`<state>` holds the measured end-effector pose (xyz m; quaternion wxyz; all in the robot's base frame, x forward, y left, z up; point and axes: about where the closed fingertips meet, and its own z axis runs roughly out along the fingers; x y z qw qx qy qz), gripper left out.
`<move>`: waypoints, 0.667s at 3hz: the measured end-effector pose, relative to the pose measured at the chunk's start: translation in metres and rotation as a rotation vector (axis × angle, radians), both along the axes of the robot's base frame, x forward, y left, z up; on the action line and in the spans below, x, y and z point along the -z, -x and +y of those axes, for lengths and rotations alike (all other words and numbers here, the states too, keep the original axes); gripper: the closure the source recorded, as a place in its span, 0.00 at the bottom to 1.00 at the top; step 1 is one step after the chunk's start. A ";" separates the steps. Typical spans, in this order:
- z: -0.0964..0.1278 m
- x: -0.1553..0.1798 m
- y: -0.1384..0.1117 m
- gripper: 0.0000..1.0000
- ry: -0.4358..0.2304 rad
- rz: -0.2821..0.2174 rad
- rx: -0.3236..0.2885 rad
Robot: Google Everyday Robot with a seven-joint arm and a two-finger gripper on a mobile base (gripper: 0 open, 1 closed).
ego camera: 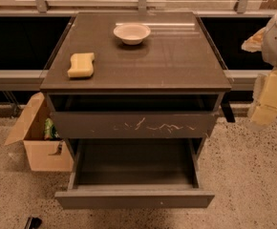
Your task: Close middle drawer
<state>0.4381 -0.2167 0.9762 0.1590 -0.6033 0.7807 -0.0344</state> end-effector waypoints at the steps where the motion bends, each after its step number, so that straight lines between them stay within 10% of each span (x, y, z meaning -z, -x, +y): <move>1: 0.000 0.000 0.000 0.00 0.000 0.000 0.000; 2: 0.018 0.029 0.000 0.00 -0.055 0.021 -0.069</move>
Offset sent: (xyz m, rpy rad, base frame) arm -0.0010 0.0468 -0.0818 0.1500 0.0775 0.1872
